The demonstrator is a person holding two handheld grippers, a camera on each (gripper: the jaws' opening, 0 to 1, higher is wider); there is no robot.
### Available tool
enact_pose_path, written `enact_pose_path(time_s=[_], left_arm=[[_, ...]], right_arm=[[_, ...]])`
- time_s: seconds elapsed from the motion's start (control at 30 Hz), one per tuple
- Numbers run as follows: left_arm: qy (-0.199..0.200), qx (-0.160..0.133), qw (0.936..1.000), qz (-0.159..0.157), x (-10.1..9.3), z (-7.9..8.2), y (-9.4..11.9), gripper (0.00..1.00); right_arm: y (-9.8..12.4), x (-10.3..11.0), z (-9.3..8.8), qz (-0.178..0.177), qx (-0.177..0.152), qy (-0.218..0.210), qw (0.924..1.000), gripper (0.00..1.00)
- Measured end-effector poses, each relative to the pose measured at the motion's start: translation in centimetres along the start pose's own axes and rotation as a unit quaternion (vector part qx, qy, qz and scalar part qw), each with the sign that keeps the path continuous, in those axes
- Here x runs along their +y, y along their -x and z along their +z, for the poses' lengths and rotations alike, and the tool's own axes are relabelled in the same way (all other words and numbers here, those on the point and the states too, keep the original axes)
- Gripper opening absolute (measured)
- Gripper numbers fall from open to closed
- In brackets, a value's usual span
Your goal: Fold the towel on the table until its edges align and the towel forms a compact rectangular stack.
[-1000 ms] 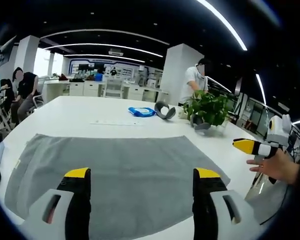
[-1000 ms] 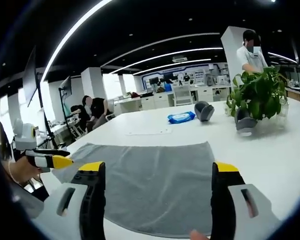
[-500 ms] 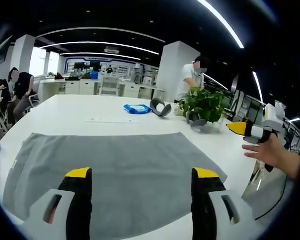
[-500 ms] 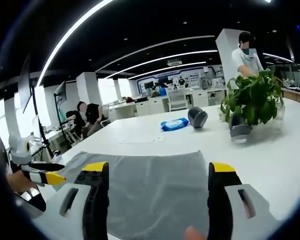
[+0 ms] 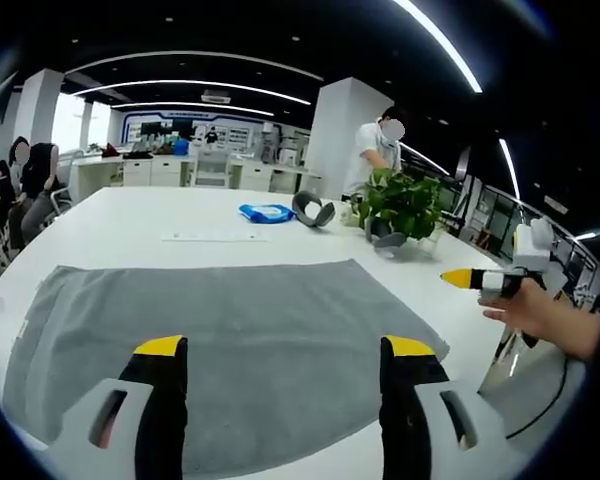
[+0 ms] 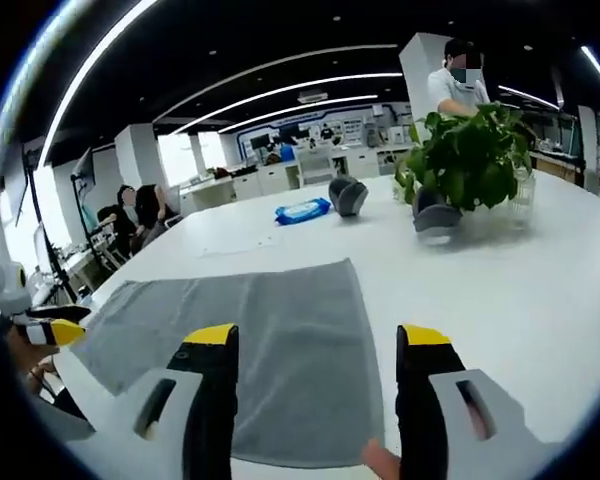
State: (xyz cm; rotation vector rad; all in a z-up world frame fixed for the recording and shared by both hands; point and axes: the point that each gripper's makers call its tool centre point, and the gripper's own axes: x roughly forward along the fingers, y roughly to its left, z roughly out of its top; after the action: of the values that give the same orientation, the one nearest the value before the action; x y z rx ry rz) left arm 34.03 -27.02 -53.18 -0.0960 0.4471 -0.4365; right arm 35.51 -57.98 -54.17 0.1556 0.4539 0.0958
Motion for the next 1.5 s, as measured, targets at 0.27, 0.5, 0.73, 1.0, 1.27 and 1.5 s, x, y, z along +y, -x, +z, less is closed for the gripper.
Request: enact_pose_path(time_s=[0.27,0.5,0.73,1.0,1.27,1.5], left_arm=[[0.022,-0.018,0.9996,-0.001,0.4,0.9,0.2,0.81],[0.03,-0.021,0.9993,-0.002,0.4,0.9,0.3,0.8],[-0.014,-0.011,0.9998,-0.001,-0.1,0.7,0.2,0.79],[-0.002,-0.004,1.0,-0.001,0.1,0.4,0.1,0.78],[0.006,-0.003,1.0,0.003,0.5,0.3,0.1,0.78],[0.005,-0.001,1.0,0.005,0.5,0.2,0.1,0.77]], right_arm=[[-0.7,-1.1,-3.3,-0.026,0.072,0.013,0.997,0.47],[-0.2,-2.8,-5.2,-0.045,0.097,-0.064,0.9922,0.38],[0.1,-4.3,-7.7,-0.067,0.134,-0.124,0.9809,0.31],[-0.2,-4.1,-9.6,-0.072,0.167,-0.131,0.9745,0.24],[-0.2,-4.4,-10.8,-0.084,0.191,-0.108,0.9721,0.23],[0.0,-4.3,-11.6,-0.084,0.207,-0.115,0.968,0.17]])
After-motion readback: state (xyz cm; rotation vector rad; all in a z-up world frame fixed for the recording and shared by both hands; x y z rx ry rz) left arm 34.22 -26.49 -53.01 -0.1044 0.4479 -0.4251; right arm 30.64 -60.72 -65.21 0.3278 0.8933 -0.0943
